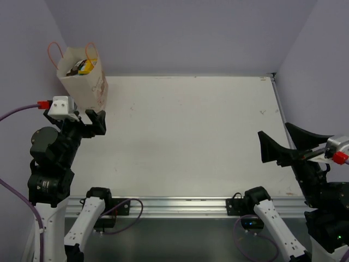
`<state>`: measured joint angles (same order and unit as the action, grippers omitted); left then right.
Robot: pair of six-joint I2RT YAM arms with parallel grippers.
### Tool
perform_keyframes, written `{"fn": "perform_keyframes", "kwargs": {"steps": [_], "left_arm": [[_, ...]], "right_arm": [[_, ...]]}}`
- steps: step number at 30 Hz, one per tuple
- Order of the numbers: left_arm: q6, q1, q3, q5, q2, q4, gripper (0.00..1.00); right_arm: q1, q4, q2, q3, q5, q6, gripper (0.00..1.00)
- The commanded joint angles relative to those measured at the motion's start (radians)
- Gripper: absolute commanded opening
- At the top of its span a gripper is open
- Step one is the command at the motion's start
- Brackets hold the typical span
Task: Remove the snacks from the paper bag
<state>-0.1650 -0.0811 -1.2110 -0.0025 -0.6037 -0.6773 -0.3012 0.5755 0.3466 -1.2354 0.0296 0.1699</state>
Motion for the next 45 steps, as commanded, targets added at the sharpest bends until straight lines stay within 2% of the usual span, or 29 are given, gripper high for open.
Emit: {"fn": "perform_keyframes", "kwargs": {"steps": [1,6,9,13,16,21,26,32,35,39,42,45], "left_arm": [[0.006,-0.006,0.022,0.053,-0.036,0.005,1.0],[-0.024,-0.006,0.031,0.041,-0.102,0.008,1.0],[-0.041,-0.006,0.013,0.016,-0.203,0.03,1.0],[-0.074,-0.006,-0.057,-0.049,-0.358,0.061,1.0],[-0.067,-0.003,-0.143,-0.122,-0.503,0.094,1.0],[0.013,0.024,-0.409,-0.246,-0.791,0.114,1.0],[0.094,0.073,-0.637,-0.263,-0.994,0.148,1.0],[0.16,0.13,-0.728,-0.228,-1.174,0.217,0.99],[0.217,0.141,-0.797,-0.208,-1.257,0.214,0.96],[0.243,0.158,-0.809,-0.203,-1.309,0.257,0.89],[0.255,0.168,-0.799,-0.163,-1.324,0.295,0.77],[0.248,0.179,-0.8,-0.133,-1.34,0.282,0.72]], "right_arm": [[-0.004,-0.019,0.034,0.002,0.044,0.026,0.99],[-0.004,-0.029,0.061,0.02,0.067,0.075,0.99],[-0.004,-0.037,0.103,0.039,0.2,0.085,0.99],[-0.004,-0.022,0.17,0.063,0.286,0.129,0.99],[-0.004,0.004,0.224,0.08,0.343,0.14,0.99],[-0.004,0.011,0.279,0.123,0.446,0.146,0.99],[-0.006,-0.012,0.281,0.154,0.486,0.157,0.99],[-0.01,-0.058,0.272,0.206,0.513,0.151,0.99],[-0.013,-0.08,0.272,0.232,0.52,0.158,0.99],[-0.016,-0.108,0.272,0.261,0.529,0.158,0.99],[-0.018,-0.111,0.278,0.266,0.526,0.157,0.99],[-0.019,-0.112,0.281,0.269,0.52,0.155,0.99]]}}
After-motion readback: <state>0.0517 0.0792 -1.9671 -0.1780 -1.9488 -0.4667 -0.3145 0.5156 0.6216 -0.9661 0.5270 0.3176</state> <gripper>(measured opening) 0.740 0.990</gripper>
